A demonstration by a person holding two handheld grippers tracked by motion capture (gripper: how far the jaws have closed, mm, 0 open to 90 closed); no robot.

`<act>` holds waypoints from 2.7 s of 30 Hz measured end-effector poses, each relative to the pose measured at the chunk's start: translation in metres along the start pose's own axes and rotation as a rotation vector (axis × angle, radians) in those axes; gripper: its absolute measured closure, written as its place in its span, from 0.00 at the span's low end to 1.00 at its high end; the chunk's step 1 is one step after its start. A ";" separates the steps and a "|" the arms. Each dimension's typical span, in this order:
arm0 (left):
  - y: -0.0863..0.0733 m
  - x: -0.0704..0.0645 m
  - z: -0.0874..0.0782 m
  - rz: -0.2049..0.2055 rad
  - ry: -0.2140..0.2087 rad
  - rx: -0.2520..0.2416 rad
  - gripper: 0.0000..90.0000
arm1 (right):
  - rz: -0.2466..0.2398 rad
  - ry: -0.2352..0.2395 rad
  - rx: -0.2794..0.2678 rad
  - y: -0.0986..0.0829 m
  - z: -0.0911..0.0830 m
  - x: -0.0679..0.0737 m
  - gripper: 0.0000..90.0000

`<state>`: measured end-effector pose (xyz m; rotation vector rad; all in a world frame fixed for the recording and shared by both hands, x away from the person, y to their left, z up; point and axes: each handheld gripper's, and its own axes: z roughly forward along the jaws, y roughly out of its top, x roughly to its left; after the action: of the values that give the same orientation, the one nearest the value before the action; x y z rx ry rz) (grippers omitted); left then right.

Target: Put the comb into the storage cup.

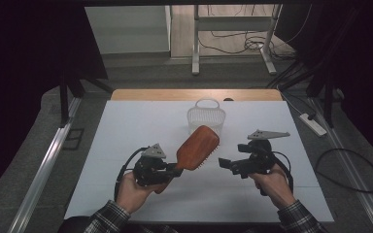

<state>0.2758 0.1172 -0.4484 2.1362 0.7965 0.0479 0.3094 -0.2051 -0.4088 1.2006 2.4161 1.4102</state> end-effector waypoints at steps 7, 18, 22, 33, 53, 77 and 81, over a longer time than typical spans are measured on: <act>0.001 0.000 0.000 0.007 -0.001 0.000 0.80 | 0.038 0.040 0.014 0.008 0.011 0.004 0.00; 0.002 -0.001 0.000 0.011 -0.009 -0.013 0.80 | 0.081 0.099 0.024 0.020 0.029 0.009 0.00; 0.003 -0.002 -0.001 0.017 -0.016 -0.018 0.80 | 0.082 0.106 0.032 0.022 0.036 0.011 0.00; 0.005 -0.004 -0.002 0.025 -0.016 -0.030 0.80 | 0.098 0.129 0.054 0.027 0.051 0.014 0.01; 0.006 -0.007 0.001 0.054 -0.011 -0.024 0.80 | 0.193 0.231 0.020 0.031 0.058 0.010 0.33; 0.005 -0.004 0.017 0.061 -0.028 0.037 0.77 | 0.275 0.340 0.035 0.033 0.052 0.009 0.63; 0.005 -0.002 0.015 0.056 -0.034 0.030 0.68 | 0.238 0.306 0.032 0.034 0.050 0.012 0.63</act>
<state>0.2814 0.1038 -0.4542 2.1812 0.7222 0.0290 0.3431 -0.1534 -0.4073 1.4126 2.5662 1.7446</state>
